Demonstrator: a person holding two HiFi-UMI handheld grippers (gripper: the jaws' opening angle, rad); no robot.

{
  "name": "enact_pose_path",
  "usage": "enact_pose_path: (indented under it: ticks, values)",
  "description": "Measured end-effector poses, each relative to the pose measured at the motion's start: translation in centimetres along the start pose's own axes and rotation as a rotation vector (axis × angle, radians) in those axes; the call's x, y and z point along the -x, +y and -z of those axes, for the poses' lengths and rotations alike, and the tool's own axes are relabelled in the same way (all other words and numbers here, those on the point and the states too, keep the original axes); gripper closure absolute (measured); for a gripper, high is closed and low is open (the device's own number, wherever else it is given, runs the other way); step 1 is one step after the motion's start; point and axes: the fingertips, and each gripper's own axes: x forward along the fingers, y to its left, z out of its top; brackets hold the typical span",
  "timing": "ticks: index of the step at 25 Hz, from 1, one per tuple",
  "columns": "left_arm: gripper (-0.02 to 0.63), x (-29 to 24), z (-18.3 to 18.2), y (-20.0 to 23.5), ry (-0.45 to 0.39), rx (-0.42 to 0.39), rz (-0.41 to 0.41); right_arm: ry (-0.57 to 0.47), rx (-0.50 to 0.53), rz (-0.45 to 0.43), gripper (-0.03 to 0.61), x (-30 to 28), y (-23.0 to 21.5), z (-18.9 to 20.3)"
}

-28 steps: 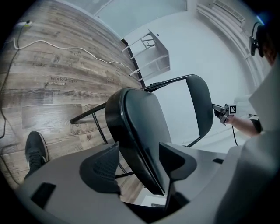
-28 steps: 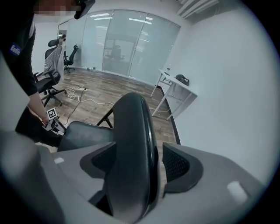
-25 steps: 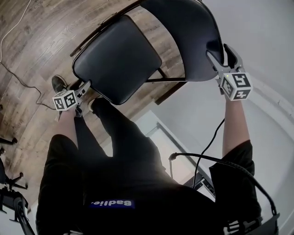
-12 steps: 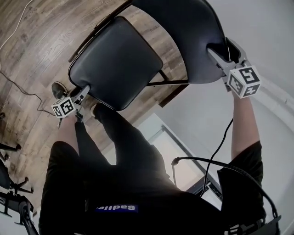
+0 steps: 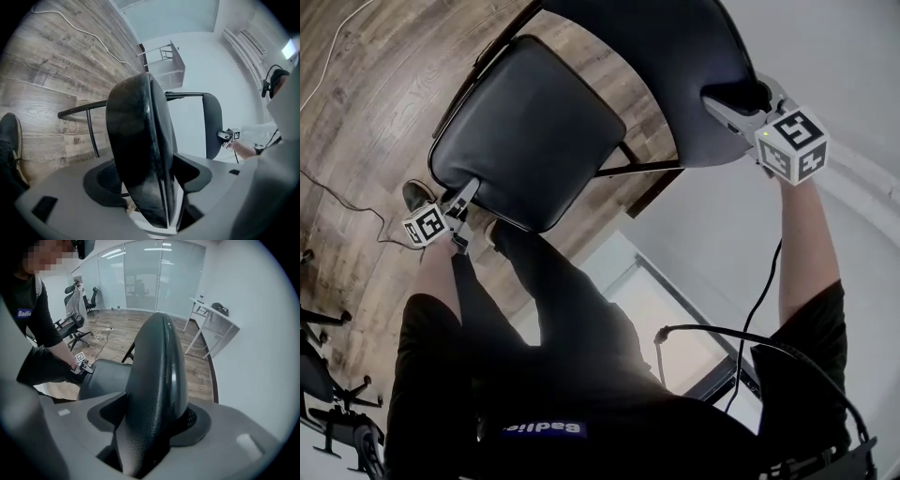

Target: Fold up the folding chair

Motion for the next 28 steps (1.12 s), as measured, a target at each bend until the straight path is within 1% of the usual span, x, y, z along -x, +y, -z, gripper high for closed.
enact_pose_path:
  ticks: [1, 4, 6, 8, 10, 16, 19, 22, 24, 28]
  values:
    - [0.322, -0.1, 0.1, -0.1, -0.003, 0.021, -0.002, 0.014, 0.001, -0.018, 0.318, 0.0, 0.1, 0.2]
    - [0.322, -0.1, 0.4, -0.5, 0.019, 0.075, -0.007, 0.028, -0.014, -0.059, 0.341, 0.1, 0.1, 0.4]
    - [0.324, -0.2, 0.6, -1.0, 0.043, 0.084, -0.006, 0.026, -0.019, -0.067, 0.347, 0.5, 0.2, 0.5]
    - [0.323, 0.0, 0.8, -1.4, 0.045, 0.077, -0.015, 0.022, -0.015, -0.068, 0.352, 1.1, 0.4, 0.3]
    - [0.324, 0.3, 1.0, -1.9, 0.033, 0.077, -0.031, 0.02, -0.007, -0.067, 0.357, 1.9, 0.8, -0.1]
    - [0.325, 0.6, 1.7, -5.0, -0.017, 0.126, -0.032, 0.025, 0.015, -0.063, 0.379, 3.9, 2.3, -1.2]
    - [0.328, 1.0, 1.8, -6.2, -0.023, 0.116, -0.068, 0.03, 0.031, -0.054, 0.387, 5.1, 3.2, -1.7]
    - [0.333, 1.0, 2.0, -8.1, -0.038, 0.153, -0.061, 0.037, 0.047, -0.039, 0.391, 6.1, 4.0, -2.2]
    - [0.334, 1.2, 1.9, -8.9, -0.044, 0.154, -0.08, 0.039, 0.056, -0.027, 0.393, 6.7, 4.5, -2.5]
    - [0.341, 1.1, 1.7, -10.8, -0.063, 0.175, -0.087, 0.039, 0.063, -0.009, 0.402, 8.0, 5.6, -3.0]
